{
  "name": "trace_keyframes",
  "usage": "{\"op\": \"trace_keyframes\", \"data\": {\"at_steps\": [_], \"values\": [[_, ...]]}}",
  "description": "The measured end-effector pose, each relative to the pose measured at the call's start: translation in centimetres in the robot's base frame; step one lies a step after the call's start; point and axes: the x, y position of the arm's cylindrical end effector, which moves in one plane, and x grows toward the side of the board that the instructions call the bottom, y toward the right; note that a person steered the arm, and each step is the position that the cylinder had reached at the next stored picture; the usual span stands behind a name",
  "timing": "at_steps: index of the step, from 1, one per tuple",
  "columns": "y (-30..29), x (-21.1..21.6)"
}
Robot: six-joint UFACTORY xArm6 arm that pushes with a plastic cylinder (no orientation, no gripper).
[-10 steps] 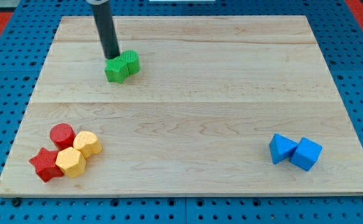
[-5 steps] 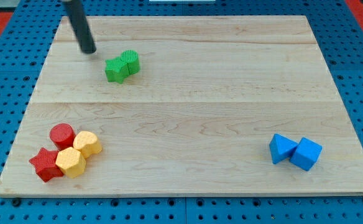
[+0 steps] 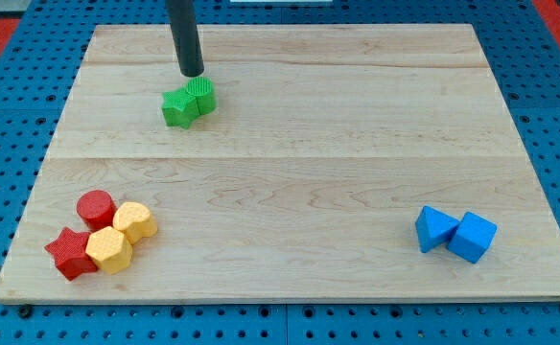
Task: Move the green circle into the green star towards the left center
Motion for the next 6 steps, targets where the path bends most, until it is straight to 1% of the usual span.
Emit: {"op": "trace_keyframes", "data": {"at_steps": [1, 2, 3, 4, 6], "values": [[1.4, 0.0], [2.9, 1.5], [2.9, 2.9], [2.5, 4.0], [-1.2, 5.2]]}}
